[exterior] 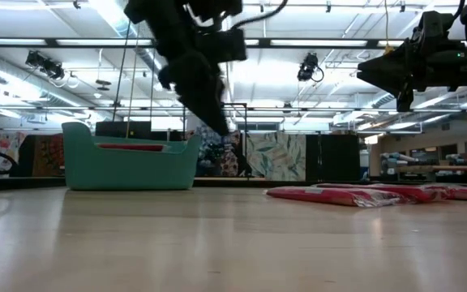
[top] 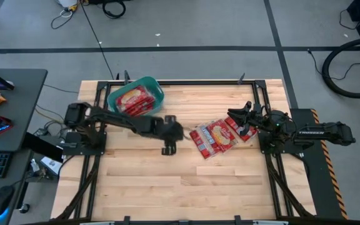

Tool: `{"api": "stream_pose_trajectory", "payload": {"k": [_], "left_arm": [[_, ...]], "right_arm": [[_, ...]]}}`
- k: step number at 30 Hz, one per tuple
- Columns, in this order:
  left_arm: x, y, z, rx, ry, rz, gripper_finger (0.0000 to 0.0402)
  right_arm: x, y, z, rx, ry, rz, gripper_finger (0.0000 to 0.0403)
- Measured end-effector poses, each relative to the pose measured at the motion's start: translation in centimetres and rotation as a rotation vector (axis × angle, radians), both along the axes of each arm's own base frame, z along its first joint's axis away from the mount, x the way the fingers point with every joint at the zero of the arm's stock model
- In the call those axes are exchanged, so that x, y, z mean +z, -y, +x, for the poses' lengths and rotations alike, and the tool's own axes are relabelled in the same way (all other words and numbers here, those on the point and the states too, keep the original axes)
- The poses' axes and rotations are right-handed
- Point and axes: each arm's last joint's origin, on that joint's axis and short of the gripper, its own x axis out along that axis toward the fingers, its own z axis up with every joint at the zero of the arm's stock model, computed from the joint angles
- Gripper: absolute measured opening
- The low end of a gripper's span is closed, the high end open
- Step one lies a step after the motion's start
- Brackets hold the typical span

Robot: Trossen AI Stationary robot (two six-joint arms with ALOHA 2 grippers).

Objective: Sort popcorn bags into baskets
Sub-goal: Put the popcorn bag into the green bin

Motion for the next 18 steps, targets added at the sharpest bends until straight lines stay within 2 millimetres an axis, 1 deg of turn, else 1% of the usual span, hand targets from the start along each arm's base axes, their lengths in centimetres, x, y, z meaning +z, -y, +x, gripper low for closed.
{"api": "stream_pose_trajectory", "payload": {"k": [5, 8, 12, 14, 18], "left_arm": [[-1.8, 2.7, 2.2, -0.154, 0.082, 0.231, 0.0151], [-3.1, 3.6, 3.2, -0.217, 0.115, 0.299, 0.0167], [-4.7, 4.0, 4.4, -0.262, 0.157, 0.341, 0.0192], [-5.4, 4.0, 4.6, -0.287, 0.143, 0.361, 0.02], [-5.8, 4.0, 5.9, -0.312, 0.144, 0.357, 0.0202]], "right_arm": [[0.0, 0.0, 0.0, 0.0, 0.001, 0.0, 0.0098], [0.0, 0.0, 0.0, 0.0, 0.0, 0.0, 0.0098], [0.0, 0.0, 0.0, 0.0, 0.001, 0.0, 0.0098], [0.0, 0.0, 0.0, 0.0, 0.001, 0.0, 0.0098], [0.0, 0.0, 0.0, 0.001, 0.0, 0.0, 0.0098]]}}
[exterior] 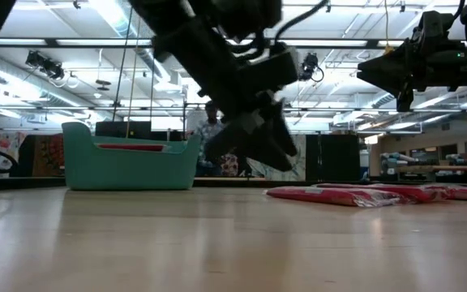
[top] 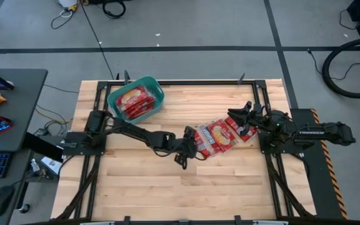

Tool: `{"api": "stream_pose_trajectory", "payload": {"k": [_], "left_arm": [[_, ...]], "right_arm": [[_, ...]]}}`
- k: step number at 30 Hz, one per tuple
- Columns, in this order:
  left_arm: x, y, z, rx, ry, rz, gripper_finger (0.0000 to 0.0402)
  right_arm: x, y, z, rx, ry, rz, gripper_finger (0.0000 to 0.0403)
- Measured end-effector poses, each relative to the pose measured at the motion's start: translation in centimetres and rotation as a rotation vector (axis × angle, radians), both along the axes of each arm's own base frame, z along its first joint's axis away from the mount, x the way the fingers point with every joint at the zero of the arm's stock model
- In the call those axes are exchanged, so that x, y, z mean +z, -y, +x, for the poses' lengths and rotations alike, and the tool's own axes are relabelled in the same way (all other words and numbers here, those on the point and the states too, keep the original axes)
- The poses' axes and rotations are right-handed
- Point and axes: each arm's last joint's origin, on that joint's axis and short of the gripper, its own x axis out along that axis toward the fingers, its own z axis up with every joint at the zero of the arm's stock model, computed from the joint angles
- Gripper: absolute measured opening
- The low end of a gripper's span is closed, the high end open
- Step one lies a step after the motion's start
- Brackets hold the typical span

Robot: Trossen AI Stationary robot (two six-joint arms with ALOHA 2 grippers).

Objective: Sort popcorn bags into baskets
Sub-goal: Put the popcorn bag into the green bin

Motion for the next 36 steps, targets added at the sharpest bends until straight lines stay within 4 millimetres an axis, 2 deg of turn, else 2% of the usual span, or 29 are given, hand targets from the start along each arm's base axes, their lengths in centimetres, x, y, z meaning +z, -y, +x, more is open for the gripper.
{"api": "stream_pose_trajectory", "payload": {"k": [6, 11, 19, 24, 28, 35, 36], "left_arm": [[-0.6, 0.2, 2.3, -0.051, -0.045, 0.019, 0.0195], [-1.3, -0.3, 3.3, -0.086, -0.08, 0.074, 0.0194], [-2.7, -2.7, 3.2, -0.111, -0.18, 0.152, 0.0194], [-3.5, -3.3, 3.5, -0.17, -0.213, 0.222, 0.0188], [-4.1, -3.6, 3.6, -0.181, -0.232, 0.232, 0.0151], [-4.4, -3.8, 3.4, -0.152, -0.244, 0.198, 0.0021], [-4.4, -3.7, 3.4, -0.146, -0.241, 0.192, 0.0013]], "right_arm": [[0.0, 0.0, 0.0, -0.001, -0.002, 0.0, 0.0098], [0.0, 0.0, 0.0, 0.001, -0.003, 0.0, 0.0098], [0.0, 0.0, 0.0, 0.0, -0.004, 0.001, 0.0098], [0.0, 0.0, 0.0, 0.002, -0.003, 0.001, 0.0098], [0.0, 0.0, 0.0, 0.002, -0.003, 0.0, 0.0098], [0.0, 0.0, 0.0, 0.001, -0.003, 0.001, 0.0098], [0.0, 0.0, 0.0, 0.001, -0.003, 0.001, 0.0098]]}}
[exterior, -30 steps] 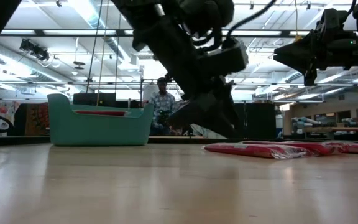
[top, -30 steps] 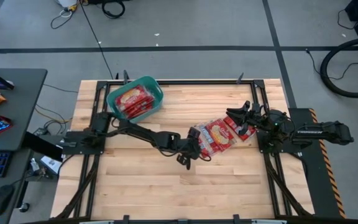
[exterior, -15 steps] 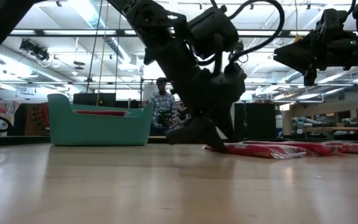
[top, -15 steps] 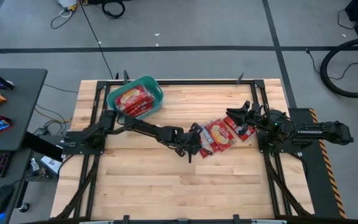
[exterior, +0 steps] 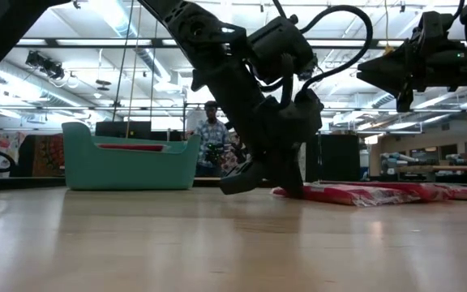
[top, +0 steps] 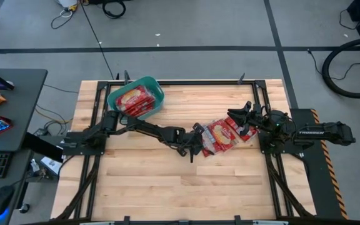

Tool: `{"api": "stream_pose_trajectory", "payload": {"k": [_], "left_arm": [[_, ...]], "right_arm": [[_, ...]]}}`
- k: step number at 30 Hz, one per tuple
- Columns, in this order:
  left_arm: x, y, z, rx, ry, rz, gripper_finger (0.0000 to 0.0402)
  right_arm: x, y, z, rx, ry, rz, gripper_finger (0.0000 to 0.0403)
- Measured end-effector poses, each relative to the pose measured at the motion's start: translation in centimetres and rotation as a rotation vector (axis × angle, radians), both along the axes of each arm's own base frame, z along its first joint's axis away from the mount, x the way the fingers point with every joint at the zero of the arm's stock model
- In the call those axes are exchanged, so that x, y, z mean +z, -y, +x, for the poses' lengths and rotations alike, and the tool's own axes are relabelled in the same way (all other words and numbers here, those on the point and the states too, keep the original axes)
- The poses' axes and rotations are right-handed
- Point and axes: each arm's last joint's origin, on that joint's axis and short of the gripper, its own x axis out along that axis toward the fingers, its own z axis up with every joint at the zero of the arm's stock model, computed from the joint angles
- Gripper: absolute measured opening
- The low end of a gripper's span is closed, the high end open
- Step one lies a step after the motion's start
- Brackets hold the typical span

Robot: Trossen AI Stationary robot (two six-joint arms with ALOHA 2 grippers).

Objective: Sort popcorn bags into baskets
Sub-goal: Put the popcorn bag into the green bin

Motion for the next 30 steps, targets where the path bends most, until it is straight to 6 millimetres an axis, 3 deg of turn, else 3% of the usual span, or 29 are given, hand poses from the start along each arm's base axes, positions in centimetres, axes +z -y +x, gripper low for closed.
{"api": "stream_pose_trajectory", "payload": {"k": [7, 9, 12, 16, 21, 30], "left_arm": [[1.6, 1.5, -1.0, 0.063, -0.004, 0.021, 0.0004], [3.1, 2.1, -1.5, 0.07, 0.004, 0.024, 0.0003], [6.9, 2.7, -2.6, 0.127, 0.059, -0.007, 0.0003], [10.3, 3.2, -4.8, 0.235, 0.061, -0.056, 0.0002], [14.4, 3.4, -8.0, 0.385, 0.106, 0.024, 0.0001], [18.9, 1.6, -14.3, 0.765, 0.164, 0.073, 0.0001]], "right_arm": [[0.0, 0.0, 0.0, -0.001, 0.0, 0.0, 0.0098], [0.0, 0.0, 0.0, -0.001, -0.001, 0.0, 0.0098], [0.0, 0.0, 0.0, -0.001, 0.0, 0.0, 0.0098], [0.0, 0.0, 0.0, -0.001, 0.0, 0.0, 0.0098], [0.0, 0.0, 0.0, 0.0, 0.0, 0.0, 0.0098], [0.0, 0.0, 0.0, 0.0, 0.0, 0.0, 0.0098]]}}
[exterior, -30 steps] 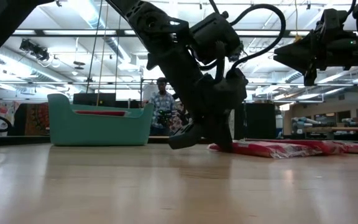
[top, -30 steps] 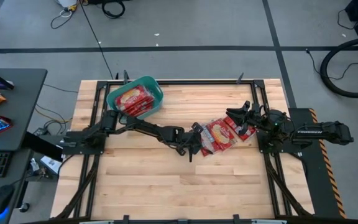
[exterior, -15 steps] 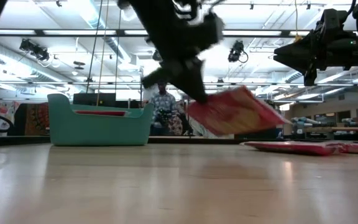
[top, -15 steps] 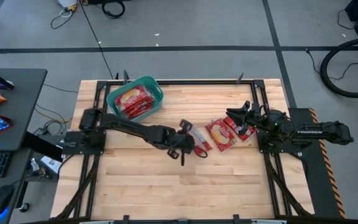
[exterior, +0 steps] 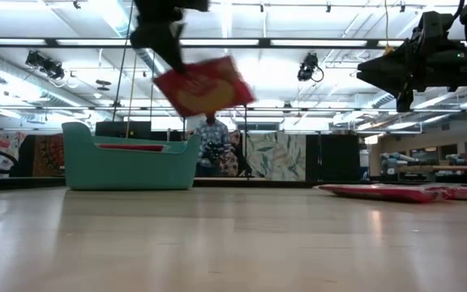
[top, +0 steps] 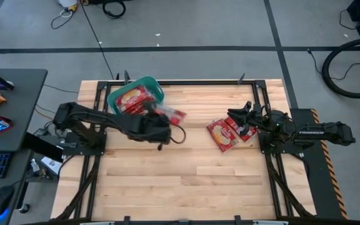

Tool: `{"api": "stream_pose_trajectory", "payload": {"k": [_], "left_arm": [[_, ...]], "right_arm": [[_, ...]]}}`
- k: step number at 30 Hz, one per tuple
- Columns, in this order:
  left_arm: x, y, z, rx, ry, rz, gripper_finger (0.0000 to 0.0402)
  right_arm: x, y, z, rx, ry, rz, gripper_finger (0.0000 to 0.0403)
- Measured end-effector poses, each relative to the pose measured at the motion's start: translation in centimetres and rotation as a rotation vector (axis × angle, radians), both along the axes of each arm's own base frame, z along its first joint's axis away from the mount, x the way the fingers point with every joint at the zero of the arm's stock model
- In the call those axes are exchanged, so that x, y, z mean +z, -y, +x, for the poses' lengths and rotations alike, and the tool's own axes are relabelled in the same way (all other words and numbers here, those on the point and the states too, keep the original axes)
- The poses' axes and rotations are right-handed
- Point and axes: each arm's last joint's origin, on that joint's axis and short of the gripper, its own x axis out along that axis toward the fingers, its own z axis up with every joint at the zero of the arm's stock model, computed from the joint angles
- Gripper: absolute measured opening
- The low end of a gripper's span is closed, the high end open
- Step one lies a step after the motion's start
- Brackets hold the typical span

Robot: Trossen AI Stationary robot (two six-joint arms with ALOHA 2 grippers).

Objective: Sort popcorn bags into baskets
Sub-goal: Put the popcorn bag into the green bin

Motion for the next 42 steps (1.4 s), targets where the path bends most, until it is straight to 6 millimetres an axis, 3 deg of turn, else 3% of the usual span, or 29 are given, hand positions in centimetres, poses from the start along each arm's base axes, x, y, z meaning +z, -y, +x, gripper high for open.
{"api": "stream_pose_trajectory", "payload": {"k": [5, 11, 18, 26, 36, 42], "left_arm": [[1.6, -1.1, -2.9, 0.184, 0.045, 0.07, 0.0001], [1.8, -3.5, -4.8, 0.398, 0.027, 0.077, 0.0], [1.4, -7.5, -5.3, 0.6, -0.001, -0.056, 0.0], [1.1, -12.2, -6.3, 0.79, 0.008, -0.091, 0.0], [-5.3, -15.7, -7.8, 0.833, -0.084, -0.186, 0.0005], [-6.8, -16.0, -8.3, 0.848, -0.096, -0.188, 0.0013]], "right_arm": [[0.0, 0.0, 0.0, 0.0, 0.0, 0.0, 0.0098], [0.0, 0.0, 0.0, 0.0, 0.001, -0.001, 0.0098], [0.0, 0.0, 0.0, 0.0, 0.001, -0.001, 0.0098], [0.0, 0.0, 0.0, 0.0, 0.0, 0.0, 0.0098], [0.0, 0.0, 0.0, 0.0, 0.0, 0.0, 0.0098], [0.0, 0.0, 0.0, 0.0, 0.0, 0.0, 0.0098]]}}
